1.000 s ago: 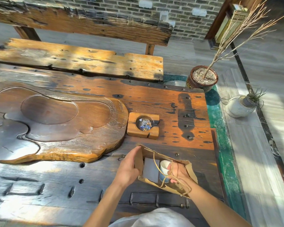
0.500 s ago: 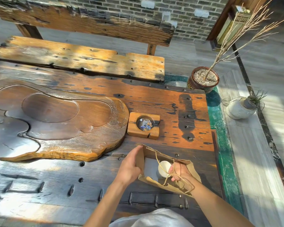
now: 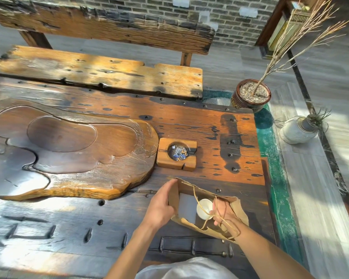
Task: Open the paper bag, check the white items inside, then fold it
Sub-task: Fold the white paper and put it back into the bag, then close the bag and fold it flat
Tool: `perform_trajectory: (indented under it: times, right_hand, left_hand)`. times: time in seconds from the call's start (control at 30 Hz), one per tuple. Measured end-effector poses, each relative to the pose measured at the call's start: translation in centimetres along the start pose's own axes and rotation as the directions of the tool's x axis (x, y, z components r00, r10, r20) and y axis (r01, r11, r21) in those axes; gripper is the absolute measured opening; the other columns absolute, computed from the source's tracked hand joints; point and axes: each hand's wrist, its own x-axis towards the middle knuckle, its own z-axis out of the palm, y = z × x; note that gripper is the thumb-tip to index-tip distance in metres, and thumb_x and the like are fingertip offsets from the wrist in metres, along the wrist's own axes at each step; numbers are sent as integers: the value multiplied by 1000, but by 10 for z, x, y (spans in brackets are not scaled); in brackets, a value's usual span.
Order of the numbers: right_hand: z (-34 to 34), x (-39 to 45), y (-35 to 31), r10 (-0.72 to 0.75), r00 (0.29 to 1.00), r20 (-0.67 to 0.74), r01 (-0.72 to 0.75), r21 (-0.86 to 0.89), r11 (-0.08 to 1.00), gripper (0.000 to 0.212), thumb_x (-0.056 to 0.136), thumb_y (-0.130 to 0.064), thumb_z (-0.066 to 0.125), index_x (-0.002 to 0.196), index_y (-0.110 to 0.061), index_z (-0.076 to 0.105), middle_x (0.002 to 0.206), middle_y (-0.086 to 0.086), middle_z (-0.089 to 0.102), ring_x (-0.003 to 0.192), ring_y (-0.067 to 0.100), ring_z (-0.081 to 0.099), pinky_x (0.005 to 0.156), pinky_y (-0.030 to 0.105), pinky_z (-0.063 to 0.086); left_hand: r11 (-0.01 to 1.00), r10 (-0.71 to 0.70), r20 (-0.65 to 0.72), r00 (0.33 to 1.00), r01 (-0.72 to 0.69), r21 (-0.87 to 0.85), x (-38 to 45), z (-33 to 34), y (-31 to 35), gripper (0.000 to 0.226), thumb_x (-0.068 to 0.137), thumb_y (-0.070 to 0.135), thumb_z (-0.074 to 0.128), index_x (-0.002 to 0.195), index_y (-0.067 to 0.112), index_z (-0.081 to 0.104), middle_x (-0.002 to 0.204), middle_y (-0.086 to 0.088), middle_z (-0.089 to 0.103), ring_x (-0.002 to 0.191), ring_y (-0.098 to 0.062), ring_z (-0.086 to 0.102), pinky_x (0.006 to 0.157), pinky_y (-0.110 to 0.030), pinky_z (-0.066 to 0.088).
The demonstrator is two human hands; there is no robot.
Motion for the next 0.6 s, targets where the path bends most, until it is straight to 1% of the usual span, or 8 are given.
perform_trajectory:
  times: [0.1,0.17,0.23,0.3,0.37,0.4,0.5,0.6]
  right_hand:
    - [0,5,4,65,998,8,-66,19,998,30,92,-8,52,66,-21,43,73,8,57,72,35,71,62,38,57]
    - [4,13,11,144,985,91,-146,23,989,9,93,-11,47,85,-12,52,79,13,65,63,34,73,56,34,60]
    - [0,6,9,147,983,106,-147,-4,989,15,93,-17,47,101,-8,54,81,18,71,58,31,74,56,38,63]
    - [-9,-8,4,93,990,102,-94,10,996,18,97,-24,47,85,-12,52,64,7,64,47,17,64,49,24,59]
    - [-17,-17,3,-26,991,135,29,-20,999,32,101,-28,47,70,-22,40,53,-8,50,44,5,48,35,8,40]
    - [-21,-24,-1,-76,987,144,85,-57,995,36,100,-33,48,67,-26,36,55,-10,46,47,3,43,35,9,38]
    - [-27,-30,-1,-138,961,238,160,-75,984,35,89,-57,57,70,-32,42,79,-8,57,66,8,46,64,14,41]
    - [-39,-44,1,-176,960,219,219,-189,957,43,95,-58,40,79,-20,51,79,-4,51,79,19,47,75,32,39]
  left_hand:
    - [1000,-1,2,1000,1,-1,0,0,1,108,56,-14,49,118,74,43,147,12,52,139,-13,47,115,-45,42]
    - [1000,6,7,1000,-6,7,-1,-1,3,108,56,-14,48,119,74,42,147,11,53,139,-14,47,115,-45,42]
    - [1000,9,7,1000,-9,12,-1,-1,2,109,55,-15,46,119,74,42,147,10,53,139,-14,47,115,-44,42]
    - [1000,13,10,1000,-14,3,-1,-2,1,111,54,-16,45,119,74,42,148,9,52,141,-14,45,116,-44,40]
    - [1000,25,22,999,-25,11,-1,-2,0,111,54,-15,46,120,73,41,148,7,53,139,-17,47,115,-47,41]
    - [999,35,30,999,-35,17,-1,-2,-1,110,55,-14,49,121,74,40,146,6,54,137,-20,50,114,-48,43]
    - [997,67,26,997,-68,42,-3,0,2,109,57,-12,58,122,74,40,145,8,55,135,-22,53,112,-49,45]
    - [993,77,29,997,-80,90,-7,3,8,105,63,-6,72,121,75,39,144,8,56,133,-25,54,111,-49,46]
